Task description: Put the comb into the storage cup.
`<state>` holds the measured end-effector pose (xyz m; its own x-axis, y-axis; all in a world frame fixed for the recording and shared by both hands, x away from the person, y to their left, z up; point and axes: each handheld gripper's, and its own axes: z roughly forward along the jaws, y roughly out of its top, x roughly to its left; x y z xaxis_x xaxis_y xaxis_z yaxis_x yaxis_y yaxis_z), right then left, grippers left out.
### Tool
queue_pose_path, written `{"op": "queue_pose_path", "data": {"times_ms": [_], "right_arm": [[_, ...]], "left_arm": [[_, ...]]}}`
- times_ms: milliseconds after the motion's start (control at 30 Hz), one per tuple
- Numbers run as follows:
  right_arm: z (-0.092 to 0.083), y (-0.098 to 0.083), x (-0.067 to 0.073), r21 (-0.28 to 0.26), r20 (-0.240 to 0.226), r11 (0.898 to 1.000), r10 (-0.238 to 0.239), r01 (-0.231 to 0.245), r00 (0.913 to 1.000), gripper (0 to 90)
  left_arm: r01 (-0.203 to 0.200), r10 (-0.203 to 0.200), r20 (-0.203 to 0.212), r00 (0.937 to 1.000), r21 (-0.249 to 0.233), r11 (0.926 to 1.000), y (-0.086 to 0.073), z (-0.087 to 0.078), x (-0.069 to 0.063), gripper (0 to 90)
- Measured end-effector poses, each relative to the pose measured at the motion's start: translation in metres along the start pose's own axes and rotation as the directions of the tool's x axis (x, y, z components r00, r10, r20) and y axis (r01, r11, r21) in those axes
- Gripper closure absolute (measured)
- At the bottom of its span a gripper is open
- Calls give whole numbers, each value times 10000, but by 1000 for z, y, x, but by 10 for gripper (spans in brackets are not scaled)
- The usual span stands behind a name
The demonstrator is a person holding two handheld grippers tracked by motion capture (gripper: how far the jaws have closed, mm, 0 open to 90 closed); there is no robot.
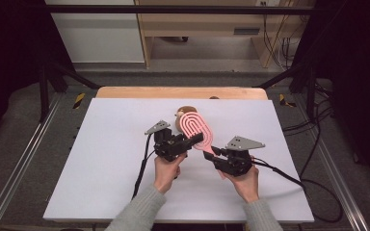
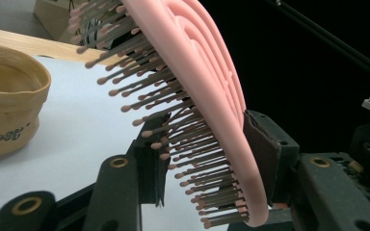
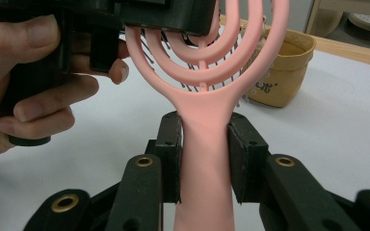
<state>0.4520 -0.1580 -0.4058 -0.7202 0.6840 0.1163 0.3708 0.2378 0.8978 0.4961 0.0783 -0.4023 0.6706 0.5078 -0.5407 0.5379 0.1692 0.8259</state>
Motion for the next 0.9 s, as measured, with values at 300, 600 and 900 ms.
{"op": "queue_pose_path", "data": {"times_ms": [300, 600, 900], "right_arm": [[0, 0, 0, 21, -45, 10000, 6, -6, 10000, 702], [2, -1, 0, 56, -67, 10000, 41, -41, 10000, 706], [2, -1, 1, 18, -187, 10000, 45, -45, 9998, 707]], "left_arm": [[83, -81, 164, 9998, -133, 9999, 0, 0, -3, 578], [-63, 73, 334, 9994, -307, 9995, -1, 0, -7, 616], [-361, 385, 477, 9981, -501, 9981, -2, -1, -10, 632]]}}
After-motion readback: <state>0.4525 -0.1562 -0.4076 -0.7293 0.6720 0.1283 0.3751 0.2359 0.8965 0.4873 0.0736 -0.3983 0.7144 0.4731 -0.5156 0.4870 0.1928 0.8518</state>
